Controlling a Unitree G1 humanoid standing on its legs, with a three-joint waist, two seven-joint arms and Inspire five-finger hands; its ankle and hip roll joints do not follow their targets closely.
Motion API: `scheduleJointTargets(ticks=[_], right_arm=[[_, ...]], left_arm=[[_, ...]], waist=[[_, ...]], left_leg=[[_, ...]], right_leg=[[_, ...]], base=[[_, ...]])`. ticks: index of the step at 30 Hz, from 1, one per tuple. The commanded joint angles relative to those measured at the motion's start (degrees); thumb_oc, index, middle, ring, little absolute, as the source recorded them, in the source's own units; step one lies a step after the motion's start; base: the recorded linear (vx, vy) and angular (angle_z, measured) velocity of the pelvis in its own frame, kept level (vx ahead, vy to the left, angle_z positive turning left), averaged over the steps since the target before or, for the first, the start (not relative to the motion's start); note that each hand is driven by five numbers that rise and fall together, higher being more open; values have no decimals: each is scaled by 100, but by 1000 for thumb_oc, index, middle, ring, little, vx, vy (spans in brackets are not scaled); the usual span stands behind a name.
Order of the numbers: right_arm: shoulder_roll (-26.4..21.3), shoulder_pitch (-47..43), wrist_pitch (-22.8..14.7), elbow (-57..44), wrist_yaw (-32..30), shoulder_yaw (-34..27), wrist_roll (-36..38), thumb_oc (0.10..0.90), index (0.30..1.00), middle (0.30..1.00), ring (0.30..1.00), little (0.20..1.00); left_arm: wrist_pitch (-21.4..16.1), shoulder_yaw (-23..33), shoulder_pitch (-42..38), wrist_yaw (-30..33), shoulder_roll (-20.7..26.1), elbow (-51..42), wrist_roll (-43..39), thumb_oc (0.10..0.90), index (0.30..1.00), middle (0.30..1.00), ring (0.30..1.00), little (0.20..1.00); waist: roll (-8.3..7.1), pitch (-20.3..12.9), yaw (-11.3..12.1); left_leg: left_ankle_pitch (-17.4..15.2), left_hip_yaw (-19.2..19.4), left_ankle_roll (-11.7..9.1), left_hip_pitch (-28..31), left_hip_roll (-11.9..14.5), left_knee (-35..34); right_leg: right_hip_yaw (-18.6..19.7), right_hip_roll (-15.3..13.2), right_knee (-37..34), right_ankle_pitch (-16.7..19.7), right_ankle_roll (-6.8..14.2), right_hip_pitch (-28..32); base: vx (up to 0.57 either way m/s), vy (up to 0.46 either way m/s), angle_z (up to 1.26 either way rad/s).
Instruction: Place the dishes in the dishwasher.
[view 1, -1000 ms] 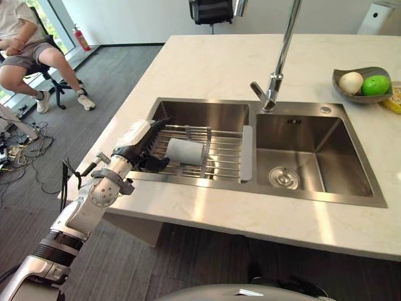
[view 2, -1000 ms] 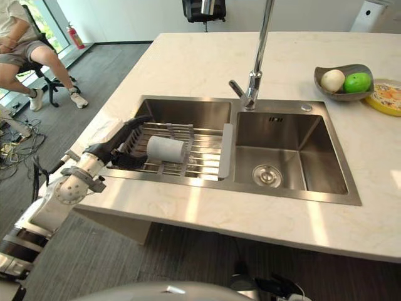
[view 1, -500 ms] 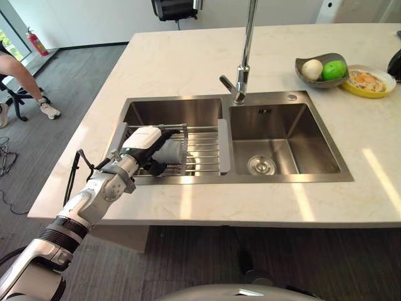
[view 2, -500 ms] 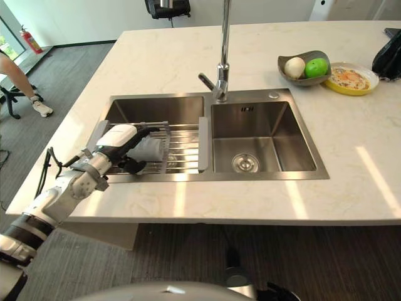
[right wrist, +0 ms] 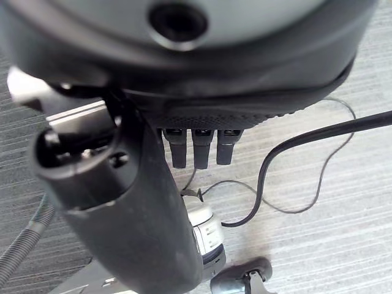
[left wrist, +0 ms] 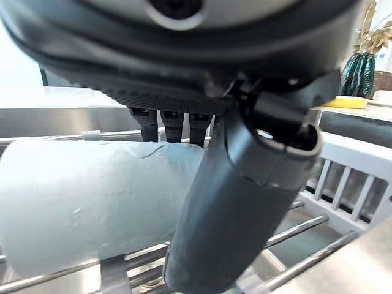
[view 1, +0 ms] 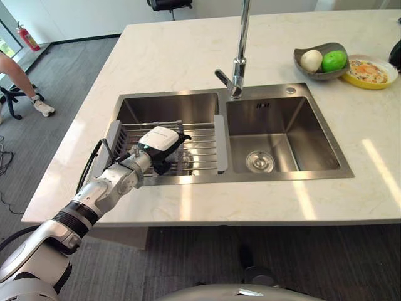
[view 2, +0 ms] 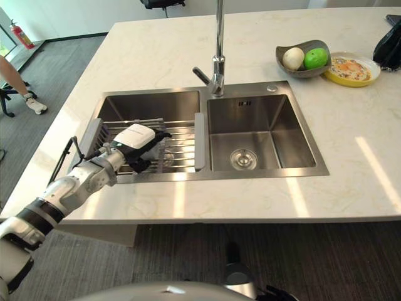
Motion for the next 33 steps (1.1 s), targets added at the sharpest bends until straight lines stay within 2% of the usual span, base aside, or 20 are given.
scheduleJointTargets(ticks=[1,18,24,29,30,31,33], right_arm=[[0,-31,-28,38,-2,200,226,800,900,900,900,900],[7,-75,10,-40,4,245,159,800,900,900,900,900],[-6,-97,101,-1,36,266,56,800,900,900,900,900],[-26,-70,91,42,118,296,47,800,900,900,900,900],[-40,-56,156,40,145,282,16,800,900,900,900,900],[-54,-85,177,71,140,279,28,800,900,900,900,900],[-64,-157,201,150,108,261,10,800,900,900,900,900]], left_arm=[[144,551,-1009,433,174,-4,93,800,900,900,900,900],[282,938,-735,414,46,37,-286,800,900,900,900,900],[437,975,-661,80,-43,400,-790,800,900,900,900,900],[512,796,-714,-169,-55,603,-789,800,900,900,900,900],[525,737,-719,-270,-59,639,-794,516,474,474,474,474],[560,647,-788,-316,-70,706,-785,400,300,300,300,300],[558,470,-908,-408,-97,808,-723,400,300,300,300,300]], waist=[[-272,-115,20],[-307,-94,87],[-320,-103,104],[-318,-107,99],[-318,-110,85],[-316,-108,69],[-315,-102,50]], left_leg=[[-423,-261,-135,48,-106,273],[-424,-344,-145,100,-95,273],[-411,-339,-143,143,-85,247],[-406,-339,-147,176,-67,222],[-409,-333,-148,180,-65,214],[-407,-322,-147,179,-62,211],[-405,-311,-141,175,-61,200]], right_leg=[[54,-250,356,-474,660,305],[-70,-291,345,-518,640,443],[-80,-269,319,-514,629,488],[-76,-248,308,-525,620,512],[-70,-243,307,-522,623,510],[-66,-238,305,-518,620,508],[-61,-229,301,-513,619,494]], base=[[3,-2,7],[0,-2,3],[-1,-5,3],[0,0,0],[0,0,0],[0,0,0],[0,0,0]])
